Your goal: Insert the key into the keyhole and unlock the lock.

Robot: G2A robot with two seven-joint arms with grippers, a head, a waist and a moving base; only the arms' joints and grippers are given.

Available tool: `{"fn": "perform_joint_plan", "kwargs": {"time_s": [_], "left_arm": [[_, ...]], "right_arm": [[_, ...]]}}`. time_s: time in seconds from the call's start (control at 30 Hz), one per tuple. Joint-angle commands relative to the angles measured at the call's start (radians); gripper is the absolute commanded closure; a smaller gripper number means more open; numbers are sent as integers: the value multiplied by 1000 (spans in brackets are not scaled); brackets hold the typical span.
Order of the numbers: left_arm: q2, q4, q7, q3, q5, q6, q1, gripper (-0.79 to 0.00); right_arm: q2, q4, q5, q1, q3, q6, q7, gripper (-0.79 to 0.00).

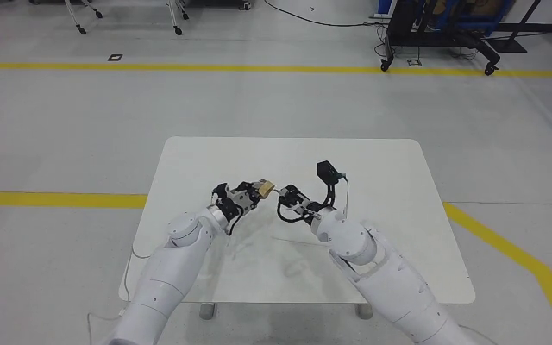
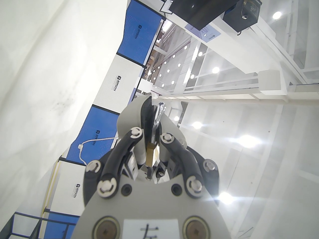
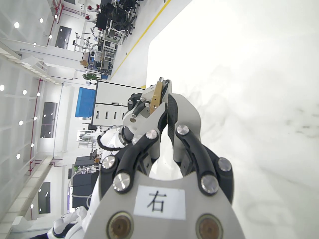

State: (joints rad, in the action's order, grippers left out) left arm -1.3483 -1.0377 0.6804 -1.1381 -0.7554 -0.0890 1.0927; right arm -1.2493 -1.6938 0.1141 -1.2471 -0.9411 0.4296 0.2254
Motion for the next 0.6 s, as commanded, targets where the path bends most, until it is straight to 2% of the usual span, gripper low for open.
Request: {"fn": "perform_joint_plan", "kwargs": {"time_s": [0.0, 0.57], "left_arm": [[0, -3, 0, 0, 1, -4, 3, 0], [0, -8, -17, -6, 1, -31, 5, 0]], "right_arm": [[-4, -3, 4, 1, 7, 0, -7, 0], [-19, -26, 64, -7, 14, 37, -29, 0]]}}
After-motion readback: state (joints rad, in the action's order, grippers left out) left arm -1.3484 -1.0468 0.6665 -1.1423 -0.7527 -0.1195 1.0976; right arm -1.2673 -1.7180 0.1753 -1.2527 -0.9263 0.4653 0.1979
